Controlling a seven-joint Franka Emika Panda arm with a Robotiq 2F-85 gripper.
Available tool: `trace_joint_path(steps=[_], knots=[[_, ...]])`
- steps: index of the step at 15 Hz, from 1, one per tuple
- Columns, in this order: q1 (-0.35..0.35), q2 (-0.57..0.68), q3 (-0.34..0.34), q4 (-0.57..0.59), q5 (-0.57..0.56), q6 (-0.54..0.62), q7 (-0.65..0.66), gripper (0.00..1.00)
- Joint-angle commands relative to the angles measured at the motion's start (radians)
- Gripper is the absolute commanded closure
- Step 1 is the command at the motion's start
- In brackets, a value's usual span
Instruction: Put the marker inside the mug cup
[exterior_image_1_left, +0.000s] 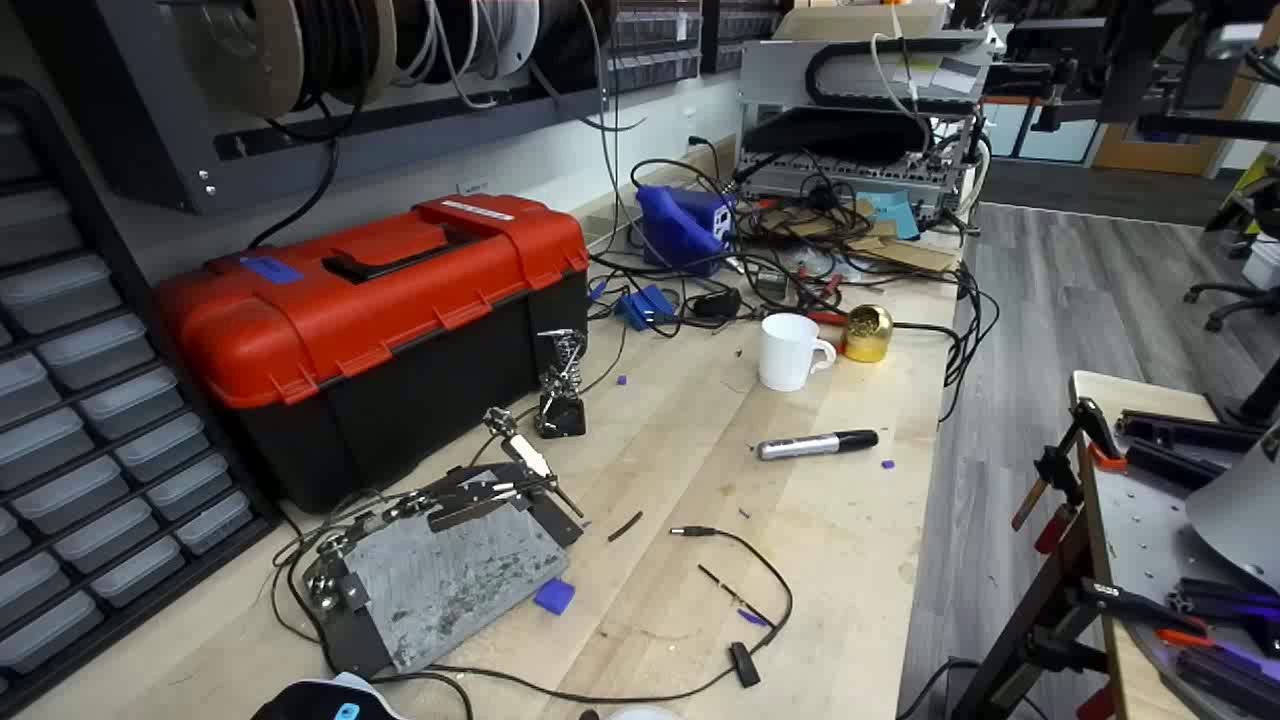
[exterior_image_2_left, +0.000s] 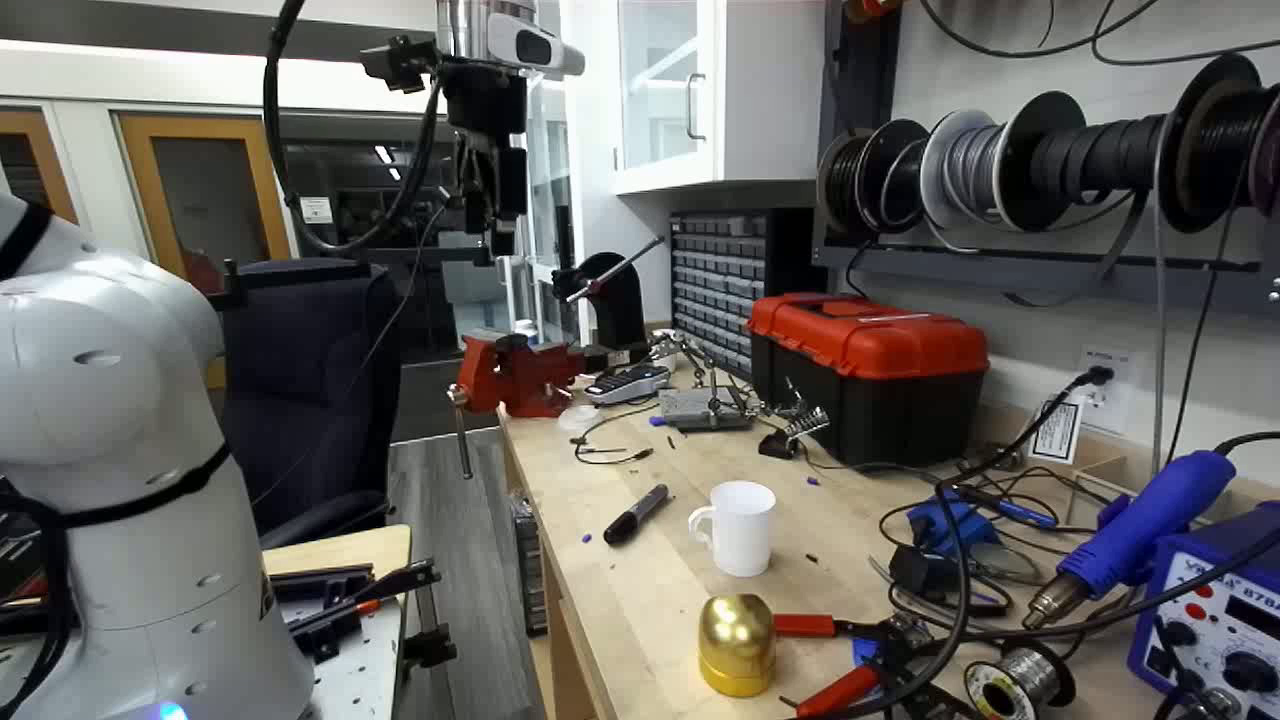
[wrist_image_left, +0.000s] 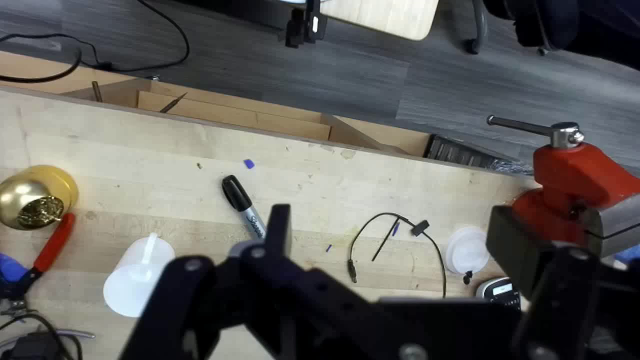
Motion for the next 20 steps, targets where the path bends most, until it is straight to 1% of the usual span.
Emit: trace_joint_path(steps=[1, 9, 12, 14, 20], knots=[[-0.023, 0.001, 0.015, 0.003, 0.011, -0.006, -0.012, 0.00], [-0.023, 0.001, 0.015, 0.003, 0.011, -0.006, -0.012, 0.00], [-0.026, 0.026, 0.018, 0.009, 0.005, 0.005, -0.022, 0.00], [-0.020, 0.050, 0.016, 0.005, -0.012, 0.038, -0.066, 0.00], [0.006, 0.156, 0.005, -0.012, -0.070, 0.192, -0.269, 0.00]])
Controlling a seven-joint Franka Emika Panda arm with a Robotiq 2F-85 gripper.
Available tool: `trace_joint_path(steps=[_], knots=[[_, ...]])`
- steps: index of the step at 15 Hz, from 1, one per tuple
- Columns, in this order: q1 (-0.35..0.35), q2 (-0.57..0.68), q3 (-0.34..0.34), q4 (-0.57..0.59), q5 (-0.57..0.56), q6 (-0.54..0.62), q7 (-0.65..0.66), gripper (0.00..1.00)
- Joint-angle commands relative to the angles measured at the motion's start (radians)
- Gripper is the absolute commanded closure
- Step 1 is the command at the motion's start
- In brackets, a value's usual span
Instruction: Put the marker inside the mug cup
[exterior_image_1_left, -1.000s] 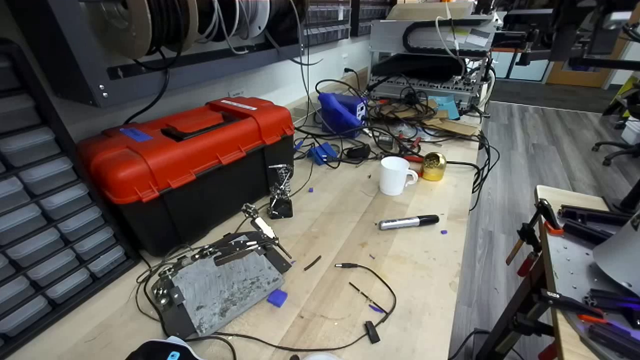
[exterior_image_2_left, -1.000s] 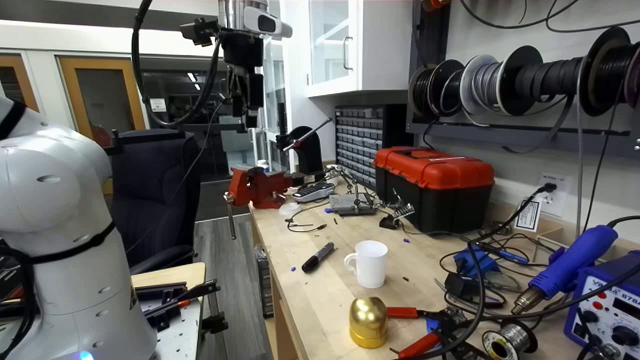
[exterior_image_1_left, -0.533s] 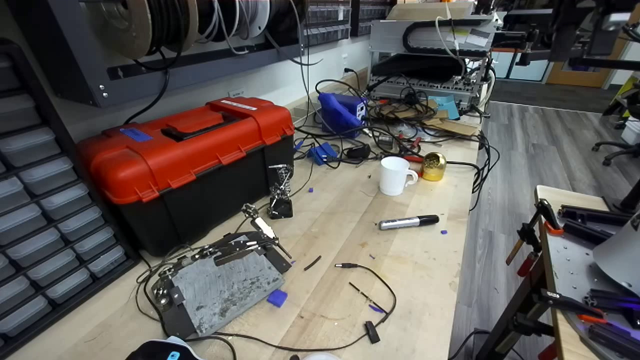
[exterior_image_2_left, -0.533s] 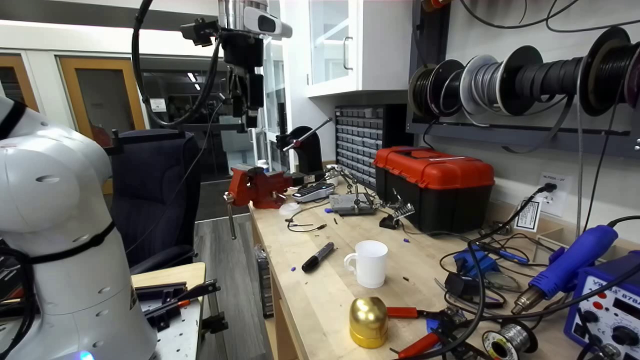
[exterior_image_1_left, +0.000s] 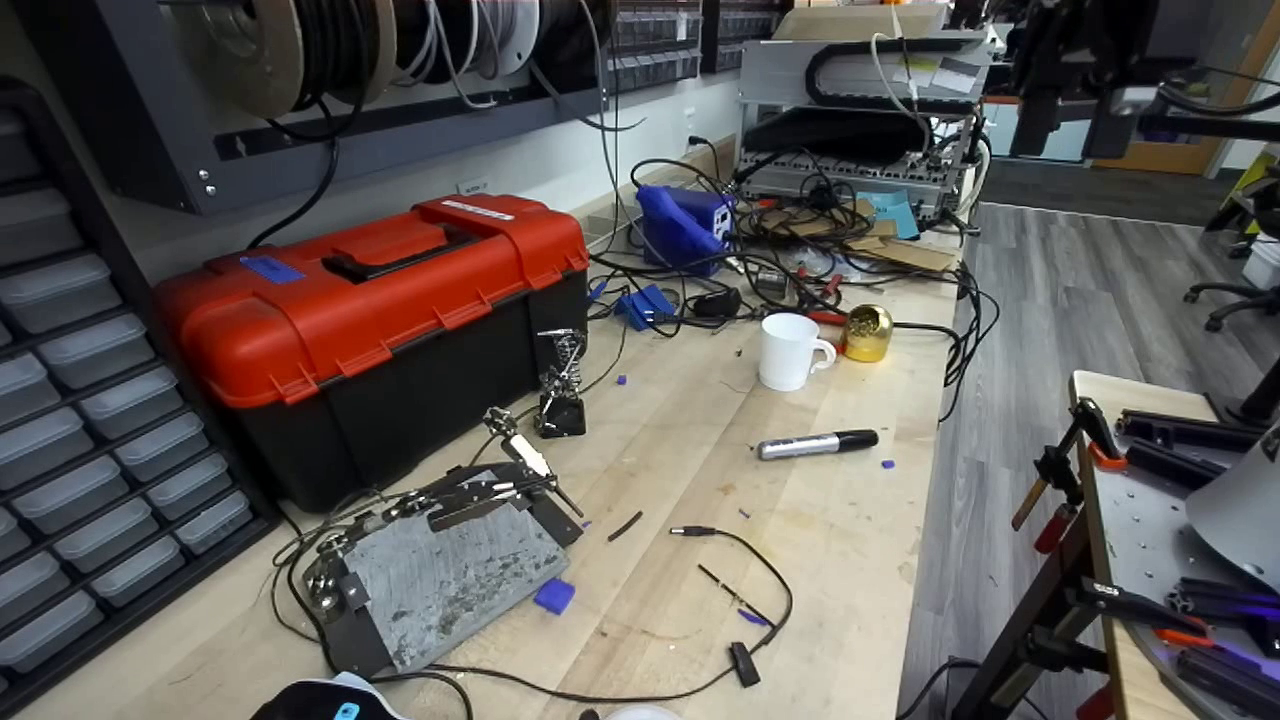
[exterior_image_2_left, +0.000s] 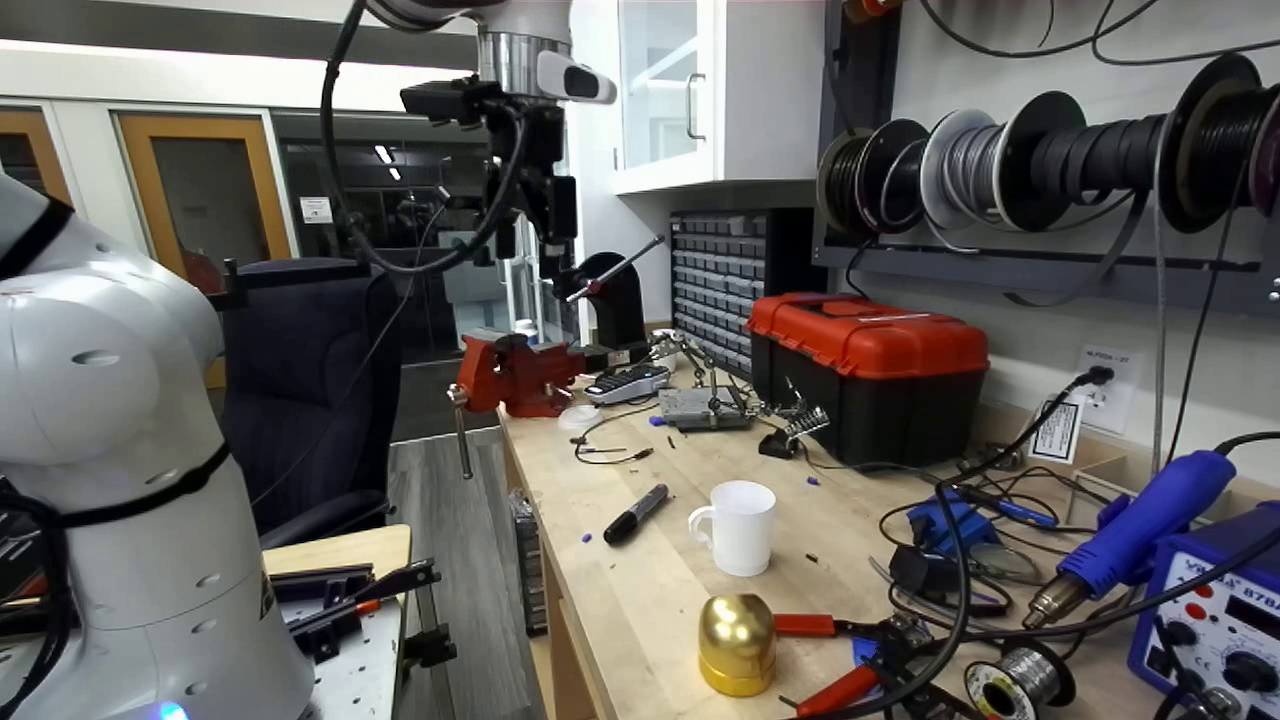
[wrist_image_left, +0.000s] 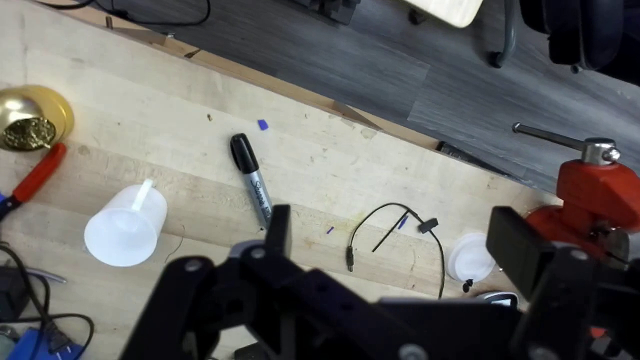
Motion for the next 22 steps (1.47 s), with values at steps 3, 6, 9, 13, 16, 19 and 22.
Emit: trace_joint_path(steps=[3, 6, 9, 13, 16, 19, 22], knots=[[0.023, 0.080, -0.011, -0.023, -0.075, 0.098, -0.184, 0.00], [0.036, 0.100, -0.025, -0.043, -0.098, 0.117, -0.288, 0.00], [0.026, 0.116, -0.021, -0.027, -0.092, 0.091, -0.277, 0.00], [0.026, 0.119, -0.025, -0.029, -0.093, 0.092, -0.293, 0.00], [0.030, 0.101, -0.028, -0.064, -0.093, 0.167, -0.320, 0.00], [0.031, 0.090, -0.022, -0.116, -0.095, 0.291, -0.318, 0.00], [0.039, 0.093, -0.019, -0.170, -0.109, 0.393, -0.321, 0.00]])
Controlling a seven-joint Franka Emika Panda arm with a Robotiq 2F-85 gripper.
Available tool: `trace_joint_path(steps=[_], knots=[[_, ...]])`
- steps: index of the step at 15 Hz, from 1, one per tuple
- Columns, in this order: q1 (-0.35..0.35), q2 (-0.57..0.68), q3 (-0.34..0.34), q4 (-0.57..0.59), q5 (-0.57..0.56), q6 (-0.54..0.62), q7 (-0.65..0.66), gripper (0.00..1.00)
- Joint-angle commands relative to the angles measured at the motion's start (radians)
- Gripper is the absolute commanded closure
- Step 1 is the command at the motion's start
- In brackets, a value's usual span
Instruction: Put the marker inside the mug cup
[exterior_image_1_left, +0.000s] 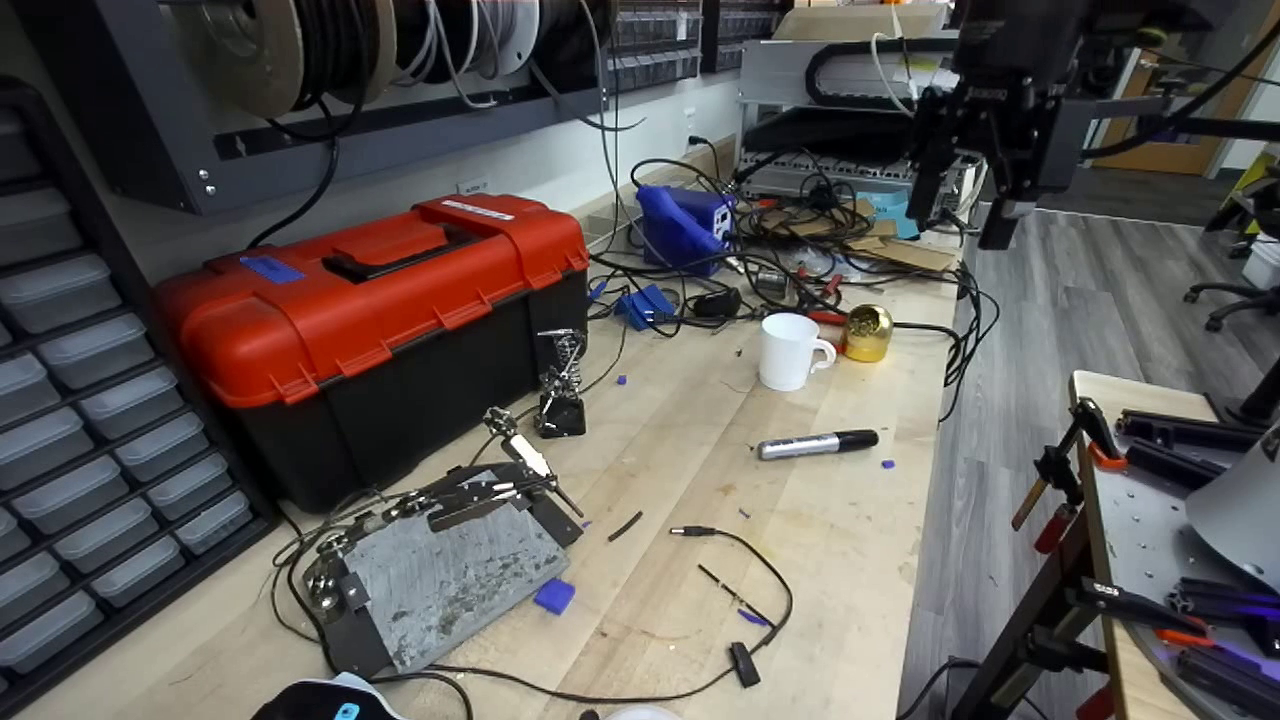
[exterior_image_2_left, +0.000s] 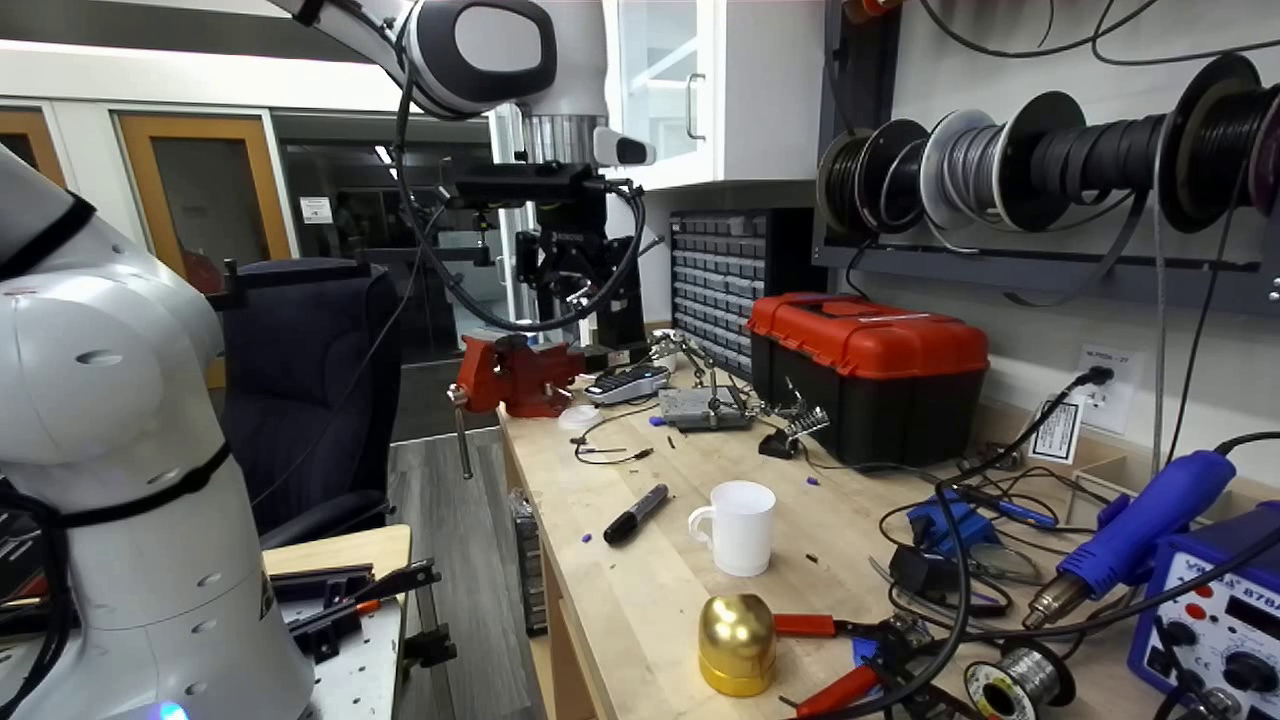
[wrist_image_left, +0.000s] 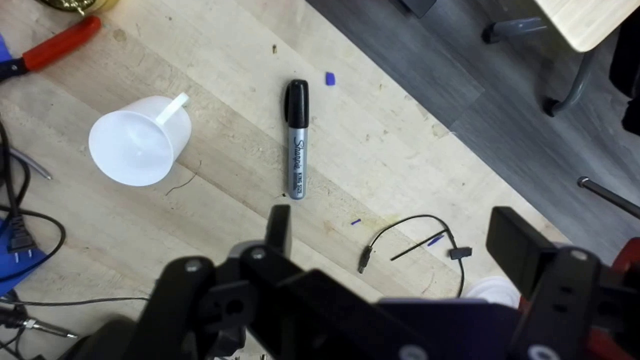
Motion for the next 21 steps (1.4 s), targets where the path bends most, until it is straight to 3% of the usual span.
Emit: trace_joint_path(steps=[1, 8, 16, 21], knots=[[0.033, -0.024, -0.013, -0.085, -0.019, 0.121, -0.011, 0.00], [0.084, 0.035, -0.018, -0.171, -0.021, 0.287, -0.039, 0.00], [0.076, 0.233, -0.006, -0.151, -0.086, 0.436, -0.033, 0.00], [0.080, 0.341, -0.002, -0.143, -0.067, 0.499, -0.044, 0.00]])
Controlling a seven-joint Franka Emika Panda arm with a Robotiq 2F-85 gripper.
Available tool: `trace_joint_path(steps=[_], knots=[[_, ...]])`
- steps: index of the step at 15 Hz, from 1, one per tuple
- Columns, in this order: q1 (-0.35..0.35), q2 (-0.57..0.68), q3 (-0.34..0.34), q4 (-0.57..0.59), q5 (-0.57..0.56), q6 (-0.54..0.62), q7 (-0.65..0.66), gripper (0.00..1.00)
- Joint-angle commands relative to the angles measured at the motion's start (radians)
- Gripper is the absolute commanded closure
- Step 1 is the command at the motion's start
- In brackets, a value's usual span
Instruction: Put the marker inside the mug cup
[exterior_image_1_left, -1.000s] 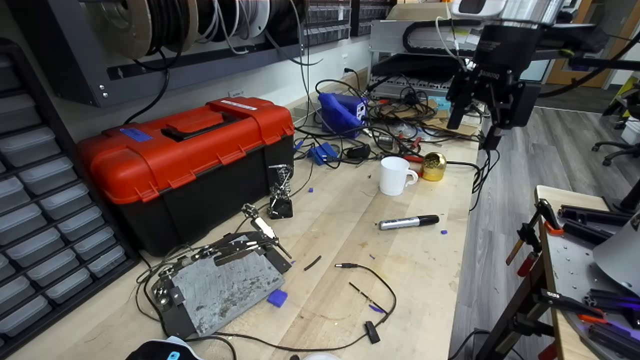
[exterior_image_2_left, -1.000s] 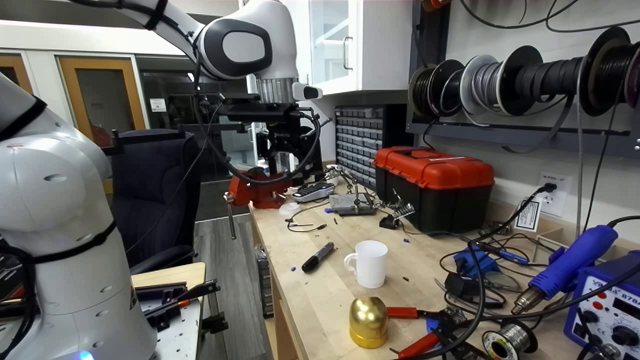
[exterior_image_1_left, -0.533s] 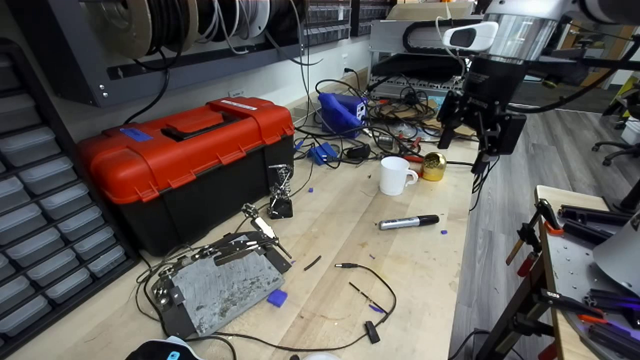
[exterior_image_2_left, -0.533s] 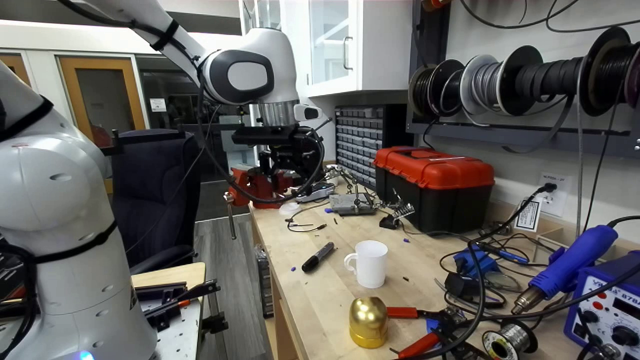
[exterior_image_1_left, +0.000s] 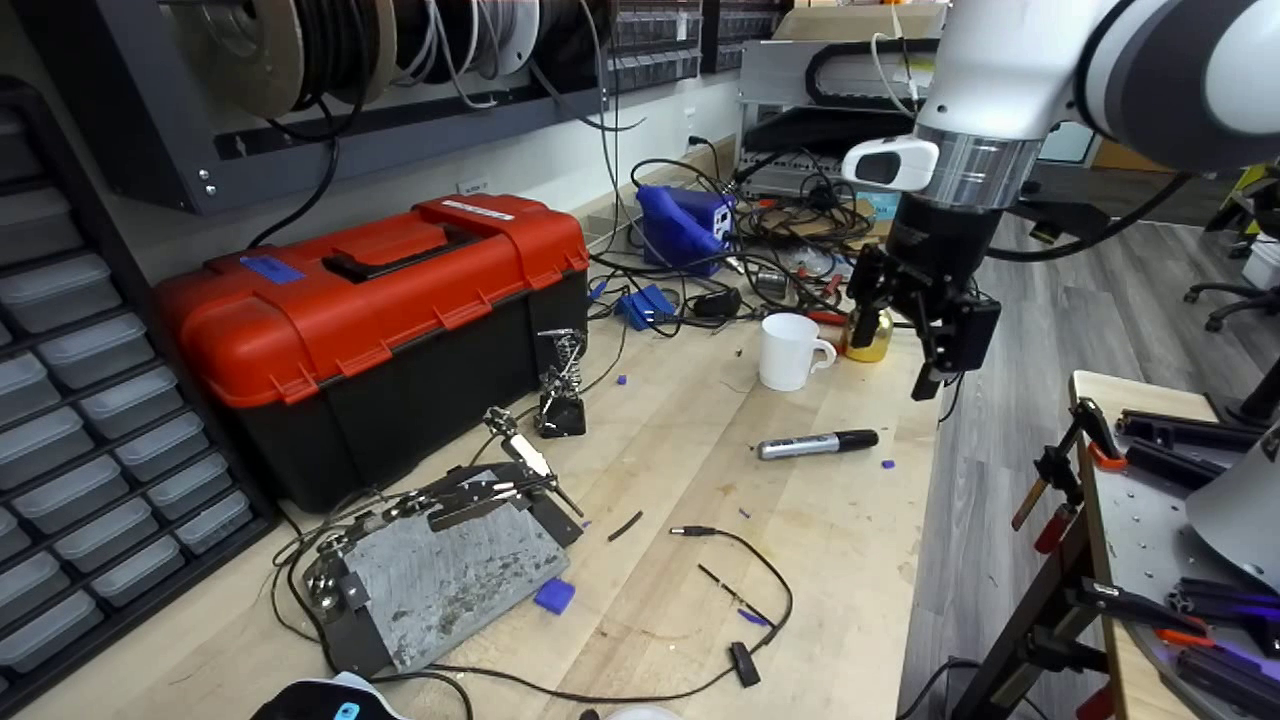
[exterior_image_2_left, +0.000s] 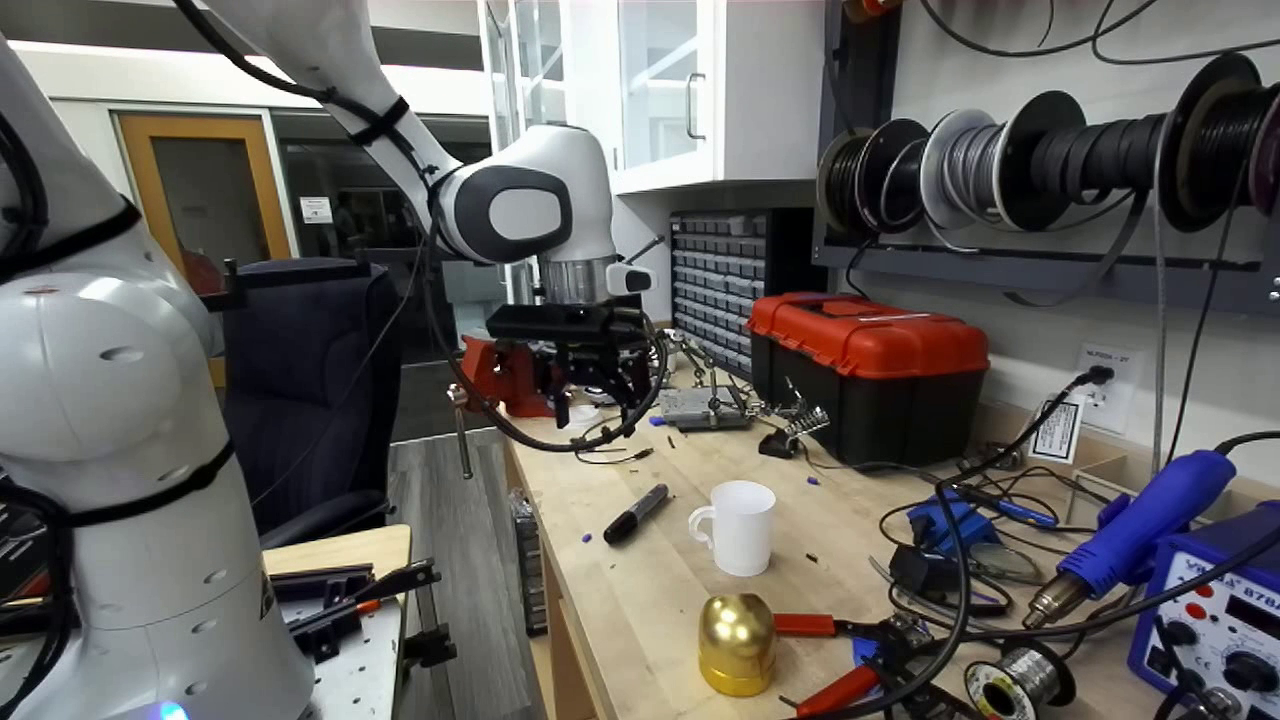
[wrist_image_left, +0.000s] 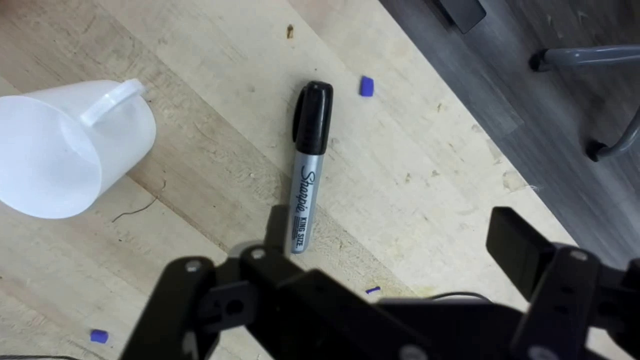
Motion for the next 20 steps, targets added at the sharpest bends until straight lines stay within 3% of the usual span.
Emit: trace_joint_path(steps=[1, 20], knots=[[0.011, 0.082, -0.003, 0.019, 0.009, 0.059, -0.023, 0.00], [-0.056, 0.359, 0.061, 0.166, -0.002, 0.172, -0.029, 0.00]])
